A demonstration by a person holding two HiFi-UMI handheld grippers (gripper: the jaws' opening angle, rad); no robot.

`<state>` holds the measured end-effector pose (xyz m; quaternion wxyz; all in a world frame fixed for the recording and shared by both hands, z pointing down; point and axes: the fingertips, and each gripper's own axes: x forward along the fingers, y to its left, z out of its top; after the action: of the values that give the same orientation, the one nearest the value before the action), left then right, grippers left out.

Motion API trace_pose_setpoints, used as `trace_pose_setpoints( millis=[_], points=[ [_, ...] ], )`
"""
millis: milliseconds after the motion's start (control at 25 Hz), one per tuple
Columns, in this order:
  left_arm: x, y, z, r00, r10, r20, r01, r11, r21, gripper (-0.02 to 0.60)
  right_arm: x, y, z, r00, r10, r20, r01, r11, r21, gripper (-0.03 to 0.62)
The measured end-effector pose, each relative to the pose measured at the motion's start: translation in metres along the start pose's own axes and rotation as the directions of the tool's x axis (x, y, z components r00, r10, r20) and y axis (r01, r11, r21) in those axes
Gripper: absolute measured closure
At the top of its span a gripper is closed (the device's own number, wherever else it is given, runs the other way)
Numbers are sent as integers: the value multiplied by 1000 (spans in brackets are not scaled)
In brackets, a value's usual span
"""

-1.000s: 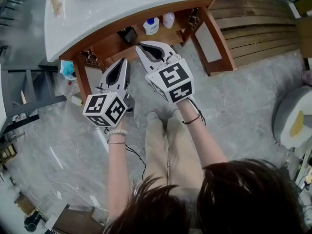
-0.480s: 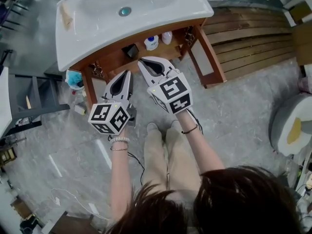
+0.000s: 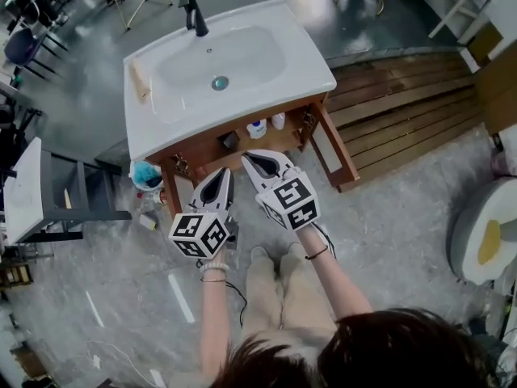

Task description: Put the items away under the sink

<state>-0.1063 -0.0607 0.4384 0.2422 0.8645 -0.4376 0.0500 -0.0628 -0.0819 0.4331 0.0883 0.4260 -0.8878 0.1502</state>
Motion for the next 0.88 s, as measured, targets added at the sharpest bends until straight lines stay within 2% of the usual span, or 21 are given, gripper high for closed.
trace_pose_setpoints(
  millis=[360,880],
  points=[
    [-20,-31,44,999,-18,35,17,999,32,578,-30,19,45,998,64,26,-62,997,-48,577],
    [-52,-52,89,993,22,119,-27,999,33,578,-55,35,94,986,150,66,-145,987,-72,577]
  ],
)
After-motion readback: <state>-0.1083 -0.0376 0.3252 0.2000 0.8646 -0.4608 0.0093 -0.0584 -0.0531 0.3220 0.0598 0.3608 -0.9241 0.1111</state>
